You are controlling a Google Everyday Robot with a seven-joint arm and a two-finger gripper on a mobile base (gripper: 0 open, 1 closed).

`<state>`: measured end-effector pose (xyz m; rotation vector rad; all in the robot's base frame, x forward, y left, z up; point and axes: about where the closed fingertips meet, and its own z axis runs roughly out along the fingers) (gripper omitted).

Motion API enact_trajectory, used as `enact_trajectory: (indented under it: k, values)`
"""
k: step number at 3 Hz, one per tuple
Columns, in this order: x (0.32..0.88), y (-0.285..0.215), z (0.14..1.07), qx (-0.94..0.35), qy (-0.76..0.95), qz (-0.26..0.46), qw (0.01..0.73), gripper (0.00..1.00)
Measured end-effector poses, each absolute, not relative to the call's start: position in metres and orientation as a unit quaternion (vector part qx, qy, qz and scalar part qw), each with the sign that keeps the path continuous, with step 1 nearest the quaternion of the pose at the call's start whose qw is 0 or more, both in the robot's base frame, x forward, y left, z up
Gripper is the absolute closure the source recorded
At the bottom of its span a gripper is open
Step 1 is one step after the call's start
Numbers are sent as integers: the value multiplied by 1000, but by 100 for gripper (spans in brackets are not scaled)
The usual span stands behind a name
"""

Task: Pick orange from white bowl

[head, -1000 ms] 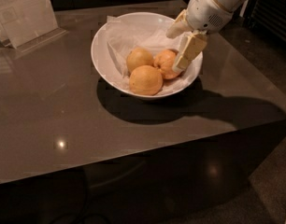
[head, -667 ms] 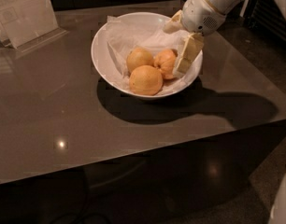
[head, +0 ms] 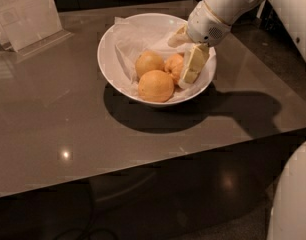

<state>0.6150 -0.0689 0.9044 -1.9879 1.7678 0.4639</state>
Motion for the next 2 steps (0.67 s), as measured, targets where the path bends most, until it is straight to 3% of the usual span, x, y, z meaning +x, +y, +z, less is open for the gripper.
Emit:
enact_trajectory:
  k: [2]
  values:
    - [621, -67, 883, -717, 643, 183, 197, 15]
